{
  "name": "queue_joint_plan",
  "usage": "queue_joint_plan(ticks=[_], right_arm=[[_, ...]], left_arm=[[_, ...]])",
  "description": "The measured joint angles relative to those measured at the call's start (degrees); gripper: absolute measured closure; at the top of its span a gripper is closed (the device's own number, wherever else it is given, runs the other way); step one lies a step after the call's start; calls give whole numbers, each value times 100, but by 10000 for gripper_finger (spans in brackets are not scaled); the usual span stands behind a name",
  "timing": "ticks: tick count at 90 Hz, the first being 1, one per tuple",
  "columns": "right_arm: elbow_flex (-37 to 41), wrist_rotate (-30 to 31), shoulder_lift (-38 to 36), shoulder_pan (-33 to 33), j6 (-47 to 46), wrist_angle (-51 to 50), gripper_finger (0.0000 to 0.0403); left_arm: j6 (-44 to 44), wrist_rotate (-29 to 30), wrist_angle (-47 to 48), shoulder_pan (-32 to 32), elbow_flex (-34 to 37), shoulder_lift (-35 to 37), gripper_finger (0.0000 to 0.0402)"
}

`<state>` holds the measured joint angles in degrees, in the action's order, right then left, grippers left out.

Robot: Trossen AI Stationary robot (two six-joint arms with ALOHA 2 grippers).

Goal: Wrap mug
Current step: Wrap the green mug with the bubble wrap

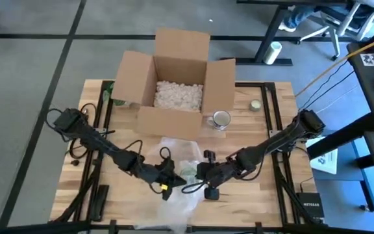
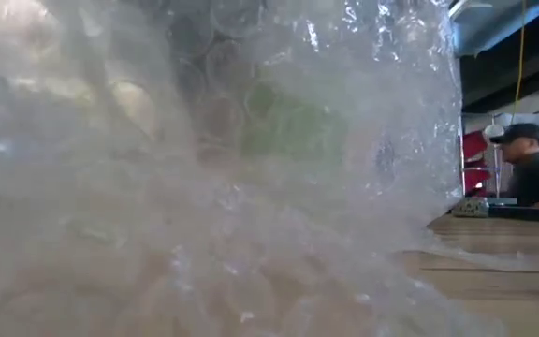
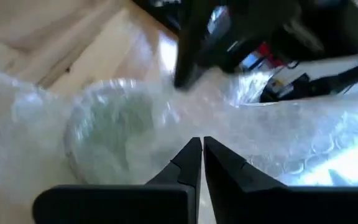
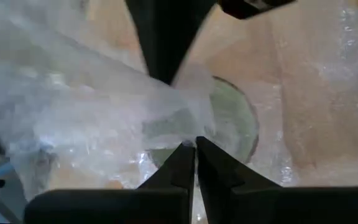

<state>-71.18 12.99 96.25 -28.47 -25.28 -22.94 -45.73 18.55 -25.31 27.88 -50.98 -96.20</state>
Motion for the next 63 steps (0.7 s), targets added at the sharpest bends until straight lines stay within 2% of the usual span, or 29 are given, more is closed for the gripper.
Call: queue_joint_plan(ticks=[25, 63], right_arm=[[-325, -71, -11, 0, 0, 22, 402], [-428, -676, 284, 0, 15, 249, 402]], left_arm=[[-80, -51, 365, -110, 0, 0, 402], [-183, -49, 544, -154, 0, 0, 402]])
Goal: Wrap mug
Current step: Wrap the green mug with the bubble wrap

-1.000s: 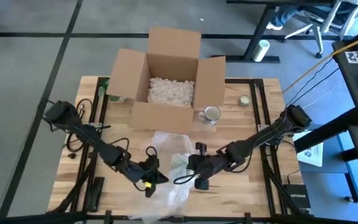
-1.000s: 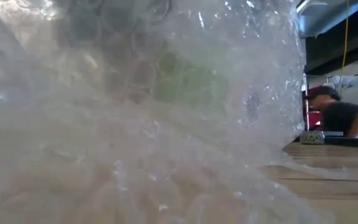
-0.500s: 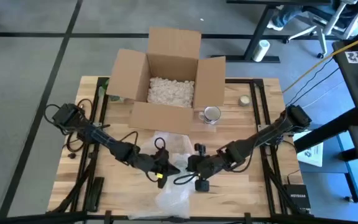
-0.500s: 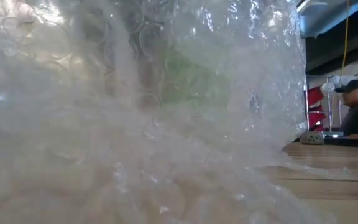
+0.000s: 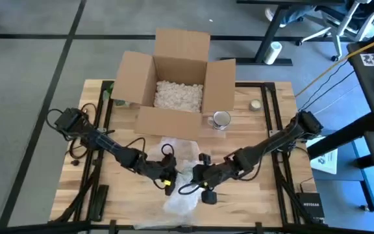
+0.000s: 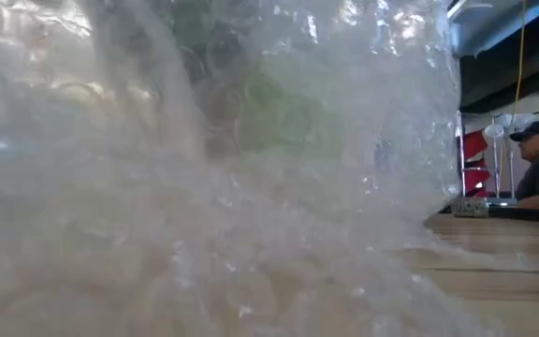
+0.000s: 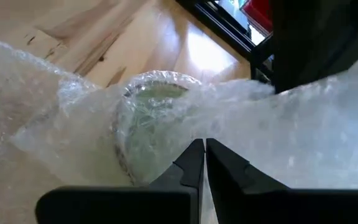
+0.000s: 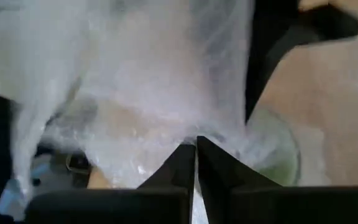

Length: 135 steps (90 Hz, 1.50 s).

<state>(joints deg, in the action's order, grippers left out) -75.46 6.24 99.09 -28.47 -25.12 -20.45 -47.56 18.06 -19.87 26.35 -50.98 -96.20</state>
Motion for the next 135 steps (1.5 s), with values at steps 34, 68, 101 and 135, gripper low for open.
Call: queue_joint_plan(ticks=[34, 68, 101, 135], right_arm=[[-2, -274, 20, 0, -42, -103, 345], [-2, 89, -551, 0, -522, -1091, 312], [-4, -242, -759, -253, -194, 232, 371], [-4, -479, -479, -254, 310, 1158, 402]], left_arm=[[19, 10, 2, 0, 0, 0, 402], [4, 10, 86, 0, 0, 0, 402], [19, 12, 112, 0, 0, 0, 402], [4, 14, 131, -26, 0, 0, 402]])
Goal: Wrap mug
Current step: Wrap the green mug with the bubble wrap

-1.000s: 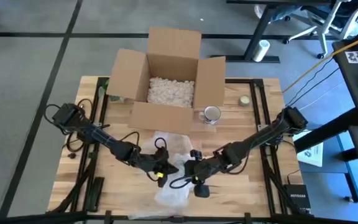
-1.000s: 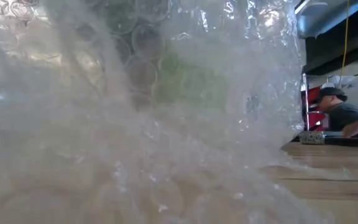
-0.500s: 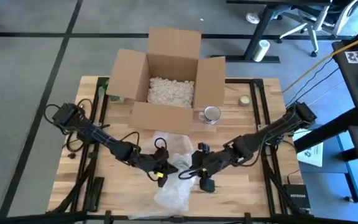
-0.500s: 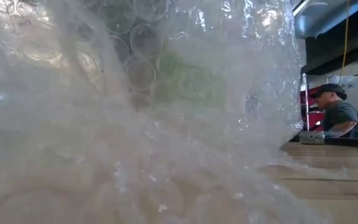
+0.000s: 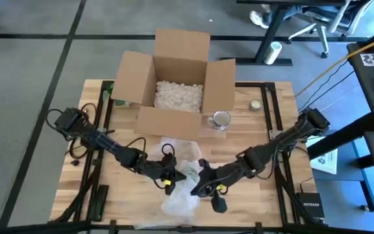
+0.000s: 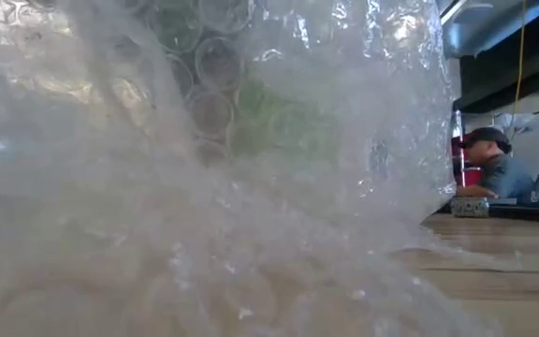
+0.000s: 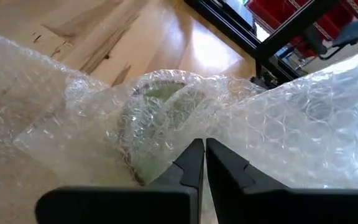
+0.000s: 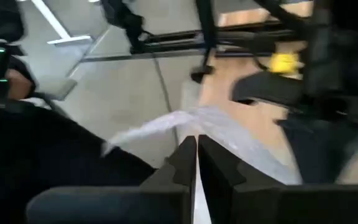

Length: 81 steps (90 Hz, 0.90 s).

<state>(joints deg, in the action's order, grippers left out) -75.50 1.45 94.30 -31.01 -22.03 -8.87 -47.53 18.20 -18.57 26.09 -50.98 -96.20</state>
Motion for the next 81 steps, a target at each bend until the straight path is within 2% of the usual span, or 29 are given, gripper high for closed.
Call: queue_joint_plan(ticks=[19, 36, 57, 81], right_arm=[[2, 26, 535, 344, -221, -207, 402], [2, -399, 935, 608, -549, -369, 403], [-17, -606, 1227, 630, -902, -567, 403], [-1286, -398, 1683, 626, -637, -2373, 403]], left_arm=[[0, 4, -46, 0, 0, 0, 402], [2, 4, -62, 0, 0, 2, 402], [331, 4, -360, 55, 0, 161, 402], [535, 180, 14, 349, -2, 599, 402]])
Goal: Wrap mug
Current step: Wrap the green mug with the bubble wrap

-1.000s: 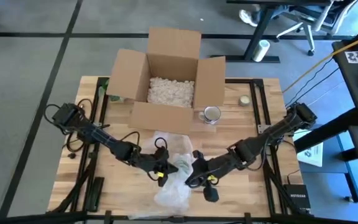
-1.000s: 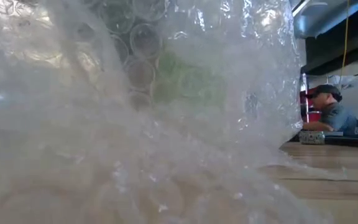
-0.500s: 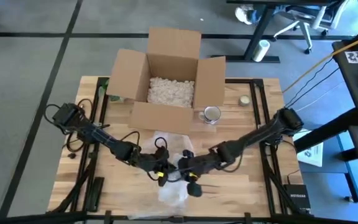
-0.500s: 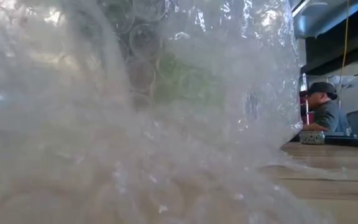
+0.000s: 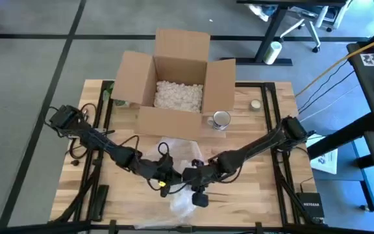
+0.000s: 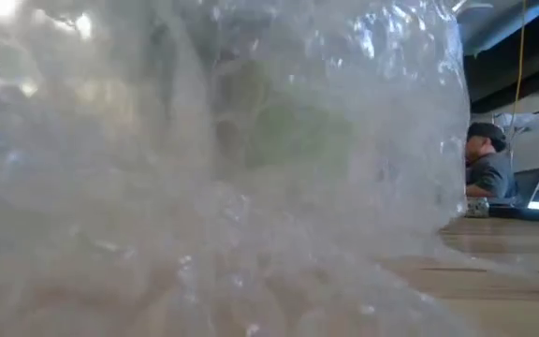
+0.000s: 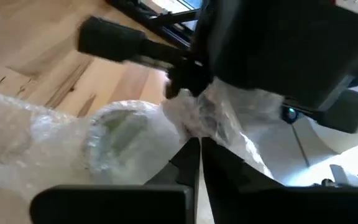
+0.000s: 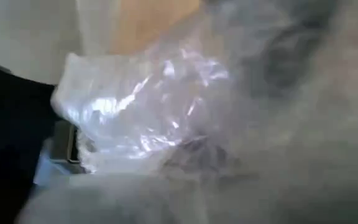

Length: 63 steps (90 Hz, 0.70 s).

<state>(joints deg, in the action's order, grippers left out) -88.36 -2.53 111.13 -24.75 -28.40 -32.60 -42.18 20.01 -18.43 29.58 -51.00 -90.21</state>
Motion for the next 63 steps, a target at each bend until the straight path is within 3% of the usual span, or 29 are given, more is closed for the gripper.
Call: queue_joint_plan(ticks=[22, 37, 63], right_arm=[[-1261, 37, 708, 131, 214, -1526, 403], [-1645, -251, 1087, 282, 325, -1739, 403], [-1721, -871, 1501, 393, 325, -1790, 403]], left_arm=[[-679, 792, 1492, 554, 0, 441, 402], [-1196, 1318, 2069, 1083, 0, 478, 402], [-1348, 1653, 1733, 1408, 0, 118, 402]])
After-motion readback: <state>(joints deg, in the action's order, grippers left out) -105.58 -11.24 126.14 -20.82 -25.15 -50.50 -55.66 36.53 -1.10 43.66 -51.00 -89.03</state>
